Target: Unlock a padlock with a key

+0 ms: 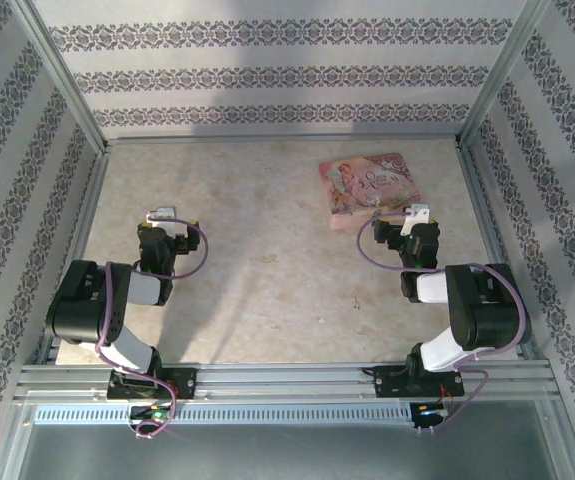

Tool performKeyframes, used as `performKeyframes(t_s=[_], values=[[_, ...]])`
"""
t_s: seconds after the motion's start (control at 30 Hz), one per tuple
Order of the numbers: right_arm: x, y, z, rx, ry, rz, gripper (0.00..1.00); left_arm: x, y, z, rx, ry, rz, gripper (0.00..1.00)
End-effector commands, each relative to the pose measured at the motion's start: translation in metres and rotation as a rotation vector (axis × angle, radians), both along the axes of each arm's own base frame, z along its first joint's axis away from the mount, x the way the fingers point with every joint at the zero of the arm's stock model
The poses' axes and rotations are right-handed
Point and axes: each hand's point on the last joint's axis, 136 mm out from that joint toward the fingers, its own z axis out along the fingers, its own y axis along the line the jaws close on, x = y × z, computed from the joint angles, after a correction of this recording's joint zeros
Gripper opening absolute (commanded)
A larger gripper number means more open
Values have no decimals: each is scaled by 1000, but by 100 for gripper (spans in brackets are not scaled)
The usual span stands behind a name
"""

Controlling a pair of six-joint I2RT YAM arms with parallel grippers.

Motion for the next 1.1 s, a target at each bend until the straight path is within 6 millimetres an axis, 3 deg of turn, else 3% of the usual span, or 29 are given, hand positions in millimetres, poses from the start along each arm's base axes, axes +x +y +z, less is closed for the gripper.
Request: performKeyframes(t_s=[0.0,0.2,0.33,0.47,0.63,0.87,0.97,1.07], values=[[0,-3,34,6,-72,-18,98,-9,0,38,1,-67,-14,99],[-29,-18,84,43,-88,-103,98,-17,0,101,-119,-136,15,99],[-51,-21,112,61,-61,-118,98,-19,-8,117,-260,-95,15,99],[-70,-22,132,89,-25,-109,98,-28,-28,122,-435,-8,-28,99],[-79,-16,129,197,93,-94,98,-41,-80,112,-603,142,-168,99],[-58,10,98,405,317,23,98,-53,-172,94,-584,320,-379,99],[-45,6,86,487,400,16,98,-50,-215,92,-622,365,-497,100],[-28,-9,83,573,412,-20,98,-43,-246,92,-661,373,-557,99]])
